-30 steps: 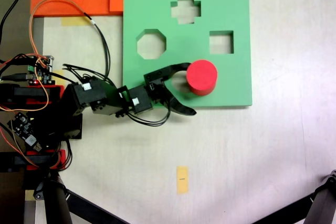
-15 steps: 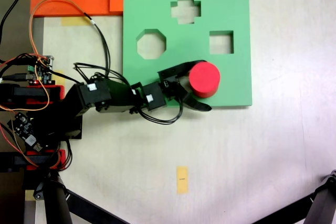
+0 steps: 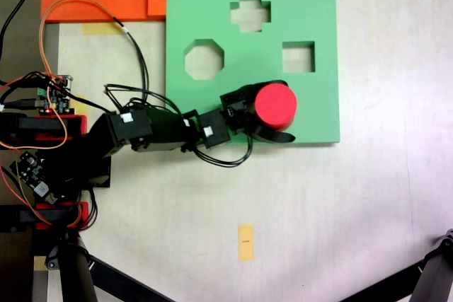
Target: Put the cylinder block into the corresponding hole
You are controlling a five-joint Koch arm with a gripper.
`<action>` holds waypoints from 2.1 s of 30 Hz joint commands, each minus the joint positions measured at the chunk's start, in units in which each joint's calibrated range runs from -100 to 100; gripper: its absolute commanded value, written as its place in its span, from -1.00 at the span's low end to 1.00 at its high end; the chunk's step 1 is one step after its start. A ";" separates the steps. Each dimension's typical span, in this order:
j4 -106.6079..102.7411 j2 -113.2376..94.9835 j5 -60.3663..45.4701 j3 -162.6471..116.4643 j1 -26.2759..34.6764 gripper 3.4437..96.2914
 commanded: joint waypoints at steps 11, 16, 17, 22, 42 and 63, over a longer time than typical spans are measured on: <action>2.38 -4.64 0.29 -5.03 0.39 -0.24; 5.55 -5.76 0.29 -9.01 1.76 -0.25; 6.13 -5.90 0.29 -9.81 2.00 -0.25; 8.83 -6.59 0.29 -13.50 3.61 -0.24; 9.89 -3.80 0.29 -16.59 6.30 -0.24; 10.75 -1.57 0.44 -22.08 6.69 -0.21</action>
